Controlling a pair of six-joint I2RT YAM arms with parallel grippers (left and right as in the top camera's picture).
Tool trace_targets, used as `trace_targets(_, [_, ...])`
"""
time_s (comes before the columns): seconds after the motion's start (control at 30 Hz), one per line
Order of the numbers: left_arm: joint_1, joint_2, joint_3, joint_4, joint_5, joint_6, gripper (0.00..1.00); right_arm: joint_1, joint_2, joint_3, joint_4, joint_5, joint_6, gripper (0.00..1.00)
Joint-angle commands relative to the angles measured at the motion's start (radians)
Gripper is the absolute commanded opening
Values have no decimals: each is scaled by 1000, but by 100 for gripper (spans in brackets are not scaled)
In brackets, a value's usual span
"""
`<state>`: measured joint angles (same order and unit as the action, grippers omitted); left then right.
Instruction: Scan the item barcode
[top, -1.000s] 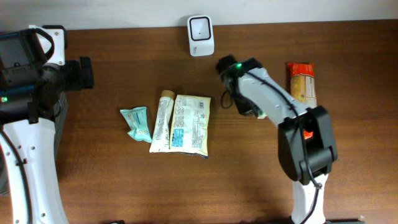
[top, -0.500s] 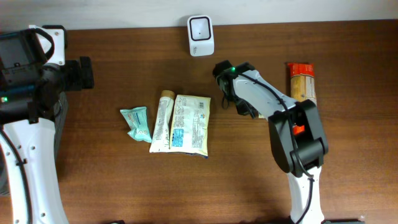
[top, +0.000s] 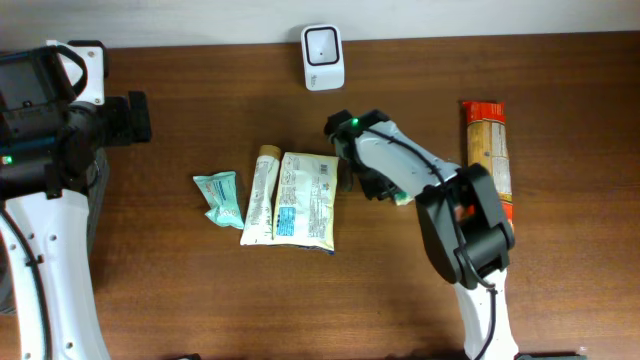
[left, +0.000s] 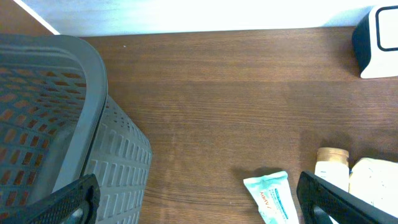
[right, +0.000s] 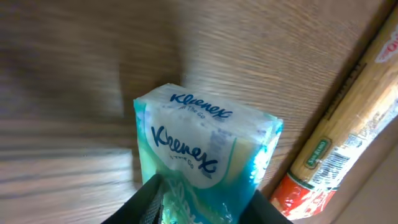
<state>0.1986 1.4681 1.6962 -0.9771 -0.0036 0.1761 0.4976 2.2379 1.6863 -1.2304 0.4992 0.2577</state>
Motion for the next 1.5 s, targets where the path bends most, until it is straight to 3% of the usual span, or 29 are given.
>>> trace_targets(0.0, [1, -8, 3, 2, 7, 13, 99, 76, -2, 15, -4, -4, 1, 36])
trace_targets(0.07, [1, -8, 3, 2, 7, 13, 99, 128, -2, 27, -4, 6, 2, 36])
trace_targets(0.1, [1, -8, 3, 2, 7, 13, 99, 153, -2, 35, -4, 6, 2, 24])
trace_targets(0.13, [1, -8, 3, 2, 7, 13, 99, 180, -2, 40, 3, 13, 2, 4])
trace_targets(0.23, [1, -8, 3, 2, 7, 13, 99, 217, -2, 40, -1, 165, 23, 4])
trace_targets(0.4, [1, -8, 3, 2, 7, 13, 99, 174, -2, 42, -126, 528, 257, 4])
trace_targets(0.7, [1, -8, 3, 2, 7, 13, 99, -4, 26, 13, 13, 387, 326, 4])
trace_targets(0.83, [1, -8, 3, 2, 7, 13, 99, -5, 59, 13, 15, 278, 181, 4])
trace_targets(1.0, [1, -8, 3, 2, 7, 13, 99, -5, 59, 13, 16, 80, 111, 4])
trace_targets(1.03, [1, -8, 3, 2, 7, 13, 99, -5, 59, 13, 16, 56, 111, 7])
trace_targets(1.07, [1, -8, 3, 2, 7, 13, 99, -5, 59, 13, 20, 22, 76, 17])
trace_targets(1.13, [1, -8, 3, 2, 7, 13, 99, -5, 59, 13, 15, -42, 3, 45])
trace_targets(1.33, [1, -8, 3, 2, 7, 13, 99, 47, 58, 42, -34, -91, -16, 56])
trace_targets(1.47, [1, -8, 3, 2, 7, 13, 99, 119, 58, 168, -157, 156, 151, 60])
